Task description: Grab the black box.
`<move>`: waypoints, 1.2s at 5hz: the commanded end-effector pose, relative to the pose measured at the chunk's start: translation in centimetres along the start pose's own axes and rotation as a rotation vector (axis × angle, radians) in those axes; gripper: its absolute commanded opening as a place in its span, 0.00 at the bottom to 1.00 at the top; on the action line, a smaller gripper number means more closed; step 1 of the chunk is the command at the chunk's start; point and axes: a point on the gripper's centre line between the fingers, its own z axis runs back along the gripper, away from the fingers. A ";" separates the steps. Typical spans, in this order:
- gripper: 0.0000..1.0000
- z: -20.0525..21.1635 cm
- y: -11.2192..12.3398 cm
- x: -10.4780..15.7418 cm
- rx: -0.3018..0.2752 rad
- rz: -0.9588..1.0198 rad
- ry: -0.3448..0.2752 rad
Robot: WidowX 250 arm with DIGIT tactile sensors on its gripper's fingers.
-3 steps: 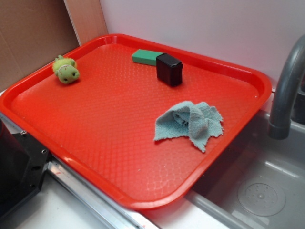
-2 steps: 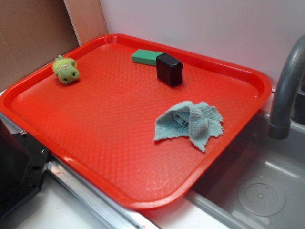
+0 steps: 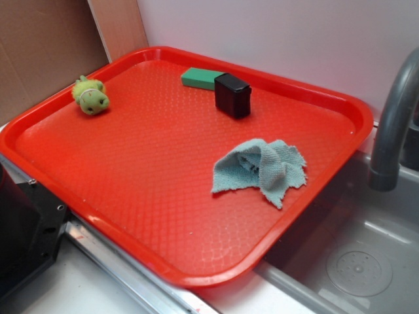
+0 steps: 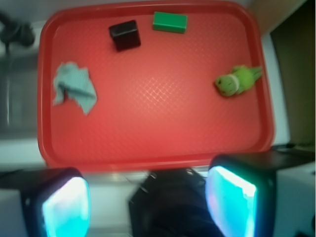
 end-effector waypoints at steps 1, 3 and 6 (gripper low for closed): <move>1.00 0.0 -3.2 3.9 -0.092 0.253 0.007; 1.00 0.0 -3.2 3.9 -0.092 0.253 0.007; 1.00 -11.9 -4.8 10.2 -0.006 0.666 -0.011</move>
